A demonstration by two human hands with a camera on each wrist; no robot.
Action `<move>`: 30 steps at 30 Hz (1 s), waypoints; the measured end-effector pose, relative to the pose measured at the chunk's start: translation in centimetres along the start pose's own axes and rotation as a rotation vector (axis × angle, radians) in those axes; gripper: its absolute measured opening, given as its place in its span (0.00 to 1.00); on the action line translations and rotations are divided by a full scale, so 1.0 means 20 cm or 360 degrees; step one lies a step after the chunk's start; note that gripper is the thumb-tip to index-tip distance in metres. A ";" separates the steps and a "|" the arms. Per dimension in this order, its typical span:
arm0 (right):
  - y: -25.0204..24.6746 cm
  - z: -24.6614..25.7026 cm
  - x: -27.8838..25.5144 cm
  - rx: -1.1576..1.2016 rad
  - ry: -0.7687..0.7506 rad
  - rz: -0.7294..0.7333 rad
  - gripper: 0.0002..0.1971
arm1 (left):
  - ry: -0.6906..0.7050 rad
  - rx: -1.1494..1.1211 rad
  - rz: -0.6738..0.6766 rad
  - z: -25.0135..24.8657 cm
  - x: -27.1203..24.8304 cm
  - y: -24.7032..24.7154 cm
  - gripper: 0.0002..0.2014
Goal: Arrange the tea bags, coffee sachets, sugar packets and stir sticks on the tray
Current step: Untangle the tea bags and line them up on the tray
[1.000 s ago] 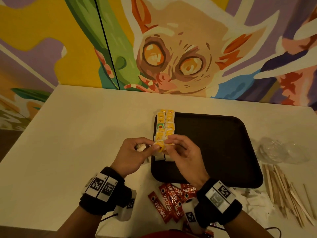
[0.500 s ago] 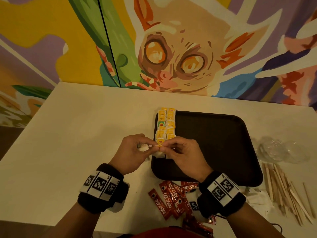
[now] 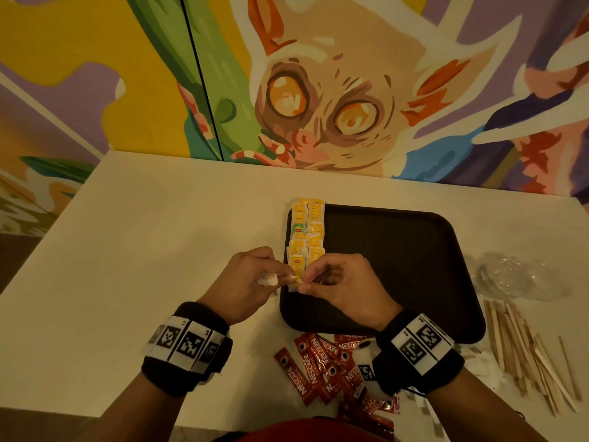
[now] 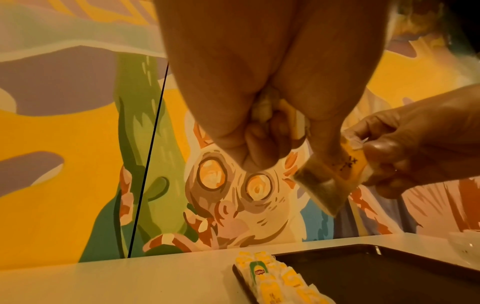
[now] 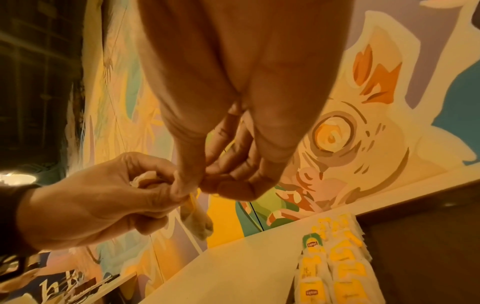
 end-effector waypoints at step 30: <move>0.10 -0.02 0.01 0.0380 -0.0079 -0.0134 0.06 | -0.0275 -0.0719 -0.0706 0.06 -0.07 -0.07 0.04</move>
Point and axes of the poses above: each hand's wrist, its own x-axis towards the middle knuckle, its own y-axis out of the palm, z = x × y, the point moved 10 cm from there along x, towards the middle knuckle, and after that the axes turned 9 degrees about z, right-handed, at the moved point
